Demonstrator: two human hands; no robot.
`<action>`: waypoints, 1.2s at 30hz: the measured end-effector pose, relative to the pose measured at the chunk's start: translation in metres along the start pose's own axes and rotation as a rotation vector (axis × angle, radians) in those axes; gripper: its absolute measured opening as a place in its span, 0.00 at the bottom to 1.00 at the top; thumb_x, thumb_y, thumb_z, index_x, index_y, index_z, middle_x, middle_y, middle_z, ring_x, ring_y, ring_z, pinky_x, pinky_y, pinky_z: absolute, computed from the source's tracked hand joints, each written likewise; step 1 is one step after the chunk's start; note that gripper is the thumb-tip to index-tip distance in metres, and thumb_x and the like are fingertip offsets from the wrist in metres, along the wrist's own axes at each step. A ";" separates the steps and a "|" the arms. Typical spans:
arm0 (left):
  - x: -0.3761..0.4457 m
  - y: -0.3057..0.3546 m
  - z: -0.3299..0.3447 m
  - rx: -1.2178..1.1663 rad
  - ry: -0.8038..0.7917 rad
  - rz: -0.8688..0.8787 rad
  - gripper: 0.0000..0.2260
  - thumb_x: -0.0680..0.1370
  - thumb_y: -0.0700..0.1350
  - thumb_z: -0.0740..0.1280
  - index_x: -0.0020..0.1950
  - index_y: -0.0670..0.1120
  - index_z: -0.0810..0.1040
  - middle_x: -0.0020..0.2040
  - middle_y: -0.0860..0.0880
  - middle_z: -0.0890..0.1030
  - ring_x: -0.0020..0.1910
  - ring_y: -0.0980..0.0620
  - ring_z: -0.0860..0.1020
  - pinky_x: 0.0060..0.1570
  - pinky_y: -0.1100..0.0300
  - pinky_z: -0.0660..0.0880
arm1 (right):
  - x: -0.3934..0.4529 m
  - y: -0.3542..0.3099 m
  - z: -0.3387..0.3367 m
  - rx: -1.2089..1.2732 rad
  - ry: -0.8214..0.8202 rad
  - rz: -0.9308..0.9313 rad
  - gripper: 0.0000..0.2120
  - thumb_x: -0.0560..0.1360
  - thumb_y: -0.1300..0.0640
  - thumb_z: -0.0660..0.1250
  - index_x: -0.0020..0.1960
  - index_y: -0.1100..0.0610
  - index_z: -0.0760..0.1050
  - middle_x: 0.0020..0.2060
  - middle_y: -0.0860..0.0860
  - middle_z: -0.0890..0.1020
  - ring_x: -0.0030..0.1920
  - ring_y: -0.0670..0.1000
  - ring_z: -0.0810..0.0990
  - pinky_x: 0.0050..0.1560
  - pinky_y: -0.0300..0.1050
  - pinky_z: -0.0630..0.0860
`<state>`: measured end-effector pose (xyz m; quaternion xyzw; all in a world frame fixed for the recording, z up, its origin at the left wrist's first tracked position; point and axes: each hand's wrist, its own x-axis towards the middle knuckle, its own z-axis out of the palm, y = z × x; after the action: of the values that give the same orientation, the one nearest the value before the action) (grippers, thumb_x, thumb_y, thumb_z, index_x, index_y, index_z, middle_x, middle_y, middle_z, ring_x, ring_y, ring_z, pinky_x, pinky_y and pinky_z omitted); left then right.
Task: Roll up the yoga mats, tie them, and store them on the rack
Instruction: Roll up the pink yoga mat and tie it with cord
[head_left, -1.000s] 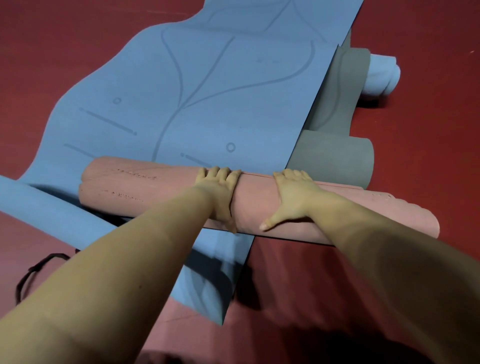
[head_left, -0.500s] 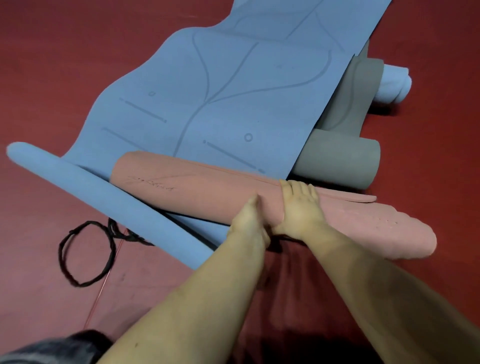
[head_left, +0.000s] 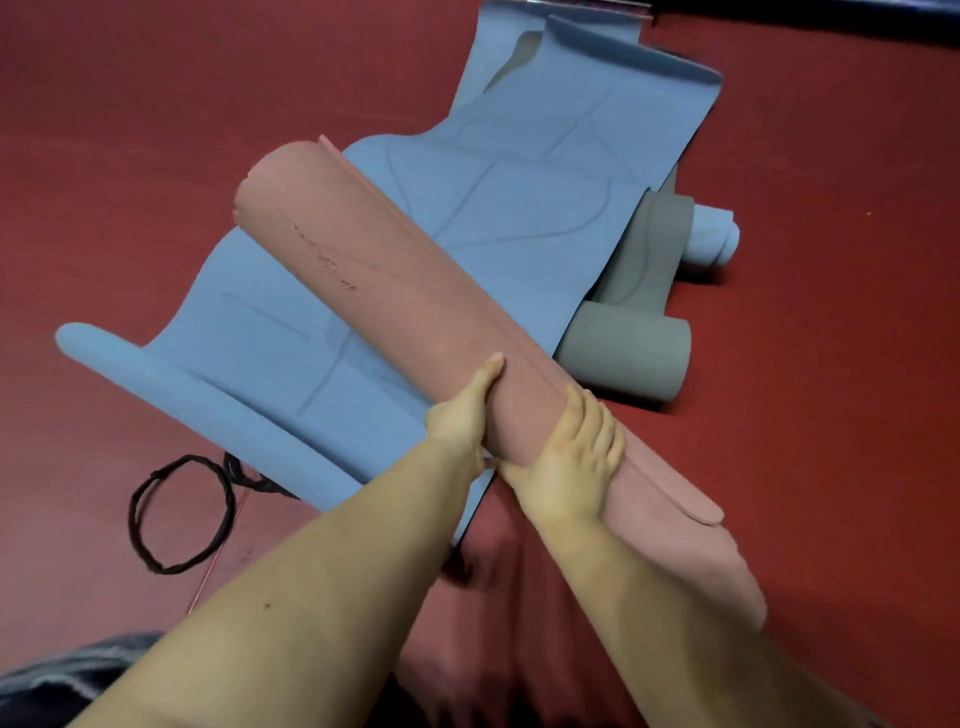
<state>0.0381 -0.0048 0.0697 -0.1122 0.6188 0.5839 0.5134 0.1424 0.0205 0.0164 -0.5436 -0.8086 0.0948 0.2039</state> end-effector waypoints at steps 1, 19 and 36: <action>-0.009 0.006 -0.002 0.011 -0.001 0.056 0.34 0.64 0.58 0.77 0.63 0.44 0.70 0.57 0.48 0.78 0.46 0.52 0.77 0.41 0.51 0.76 | 0.000 -0.004 -0.012 0.047 0.016 -0.009 0.54 0.48 0.39 0.80 0.67 0.62 0.66 0.62 0.58 0.74 0.64 0.60 0.72 0.64 0.58 0.65; -0.222 0.000 -0.027 0.576 -0.259 0.707 0.40 0.52 0.63 0.79 0.61 0.60 0.70 0.60 0.49 0.68 0.54 0.52 0.78 0.54 0.57 0.77 | -0.056 -0.005 -0.270 0.444 -0.201 -0.004 0.42 0.60 0.47 0.80 0.66 0.46 0.59 0.51 0.47 0.71 0.49 0.49 0.76 0.44 0.42 0.68; -0.255 -0.007 -0.029 0.664 -0.031 0.850 0.54 0.57 0.59 0.80 0.73 0.46 0.54 0.69 0.49 0.61 0.67 0.50 0.67 0.65 0.52 0.68 | -0.111 -0.018 -0.269 0.600 -0.391 -0.078 0.27 0.69 0.61 0.68 0.59 0.41 0.60 0.49 0.47 0.73 0.40 0.46 0.79 0.47 0.43 0.75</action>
<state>0.1425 -0.1489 0.2550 0.3251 0.7531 0.5149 0.2488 0.2795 -0.1065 0.2401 -0.4001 -0.7887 0.4223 0.1991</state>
